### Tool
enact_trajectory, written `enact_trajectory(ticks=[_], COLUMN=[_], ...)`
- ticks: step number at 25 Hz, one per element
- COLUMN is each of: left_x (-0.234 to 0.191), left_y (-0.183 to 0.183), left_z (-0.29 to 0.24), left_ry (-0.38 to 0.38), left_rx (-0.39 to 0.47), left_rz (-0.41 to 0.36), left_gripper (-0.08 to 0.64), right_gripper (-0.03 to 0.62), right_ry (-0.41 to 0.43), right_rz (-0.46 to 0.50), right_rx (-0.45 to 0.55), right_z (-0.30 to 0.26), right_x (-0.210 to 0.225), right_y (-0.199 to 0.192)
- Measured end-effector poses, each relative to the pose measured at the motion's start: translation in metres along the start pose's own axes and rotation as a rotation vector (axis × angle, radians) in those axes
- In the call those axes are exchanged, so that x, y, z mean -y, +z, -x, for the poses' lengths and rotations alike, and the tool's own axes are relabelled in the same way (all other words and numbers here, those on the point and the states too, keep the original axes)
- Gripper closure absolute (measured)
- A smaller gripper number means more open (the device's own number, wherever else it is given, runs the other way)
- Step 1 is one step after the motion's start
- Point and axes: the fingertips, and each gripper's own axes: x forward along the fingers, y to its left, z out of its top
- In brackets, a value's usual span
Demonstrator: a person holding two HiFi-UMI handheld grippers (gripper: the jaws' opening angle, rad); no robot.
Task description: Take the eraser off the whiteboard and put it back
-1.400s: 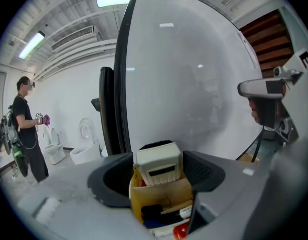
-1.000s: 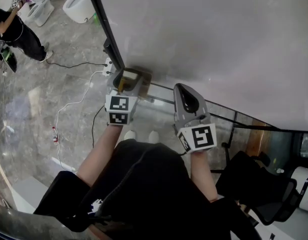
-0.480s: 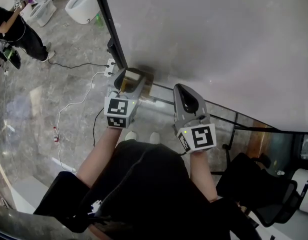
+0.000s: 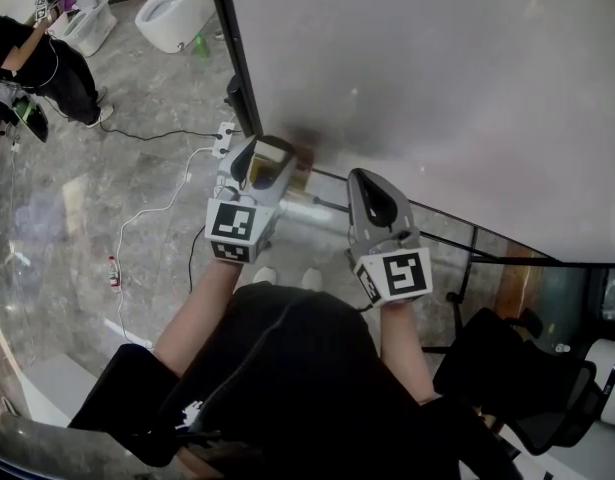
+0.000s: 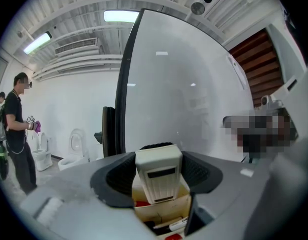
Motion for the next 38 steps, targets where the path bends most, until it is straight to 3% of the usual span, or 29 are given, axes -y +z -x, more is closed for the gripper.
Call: enact_trajectory(ticks=[22, 38], left_x=[-0.015, -0.019], left_y=[0.065, 0.061], left_z=[0.053, 0.066], left_ry=[-0.035, -0.108], left_rx=[0.170, 0.200], left_rz=[0.046, 0.043], left_gripper=[0.272, 0.276], right_gripper=[0.583, 0.583], right_ry=[-0.006, -0.049], right_rz=[0.020, 0.019], right_rx=[0.035, 0.037], right_z=[-0.010, -0.004], right_x=[-0.037, -0.045], right_y=[0.018, 0.019])
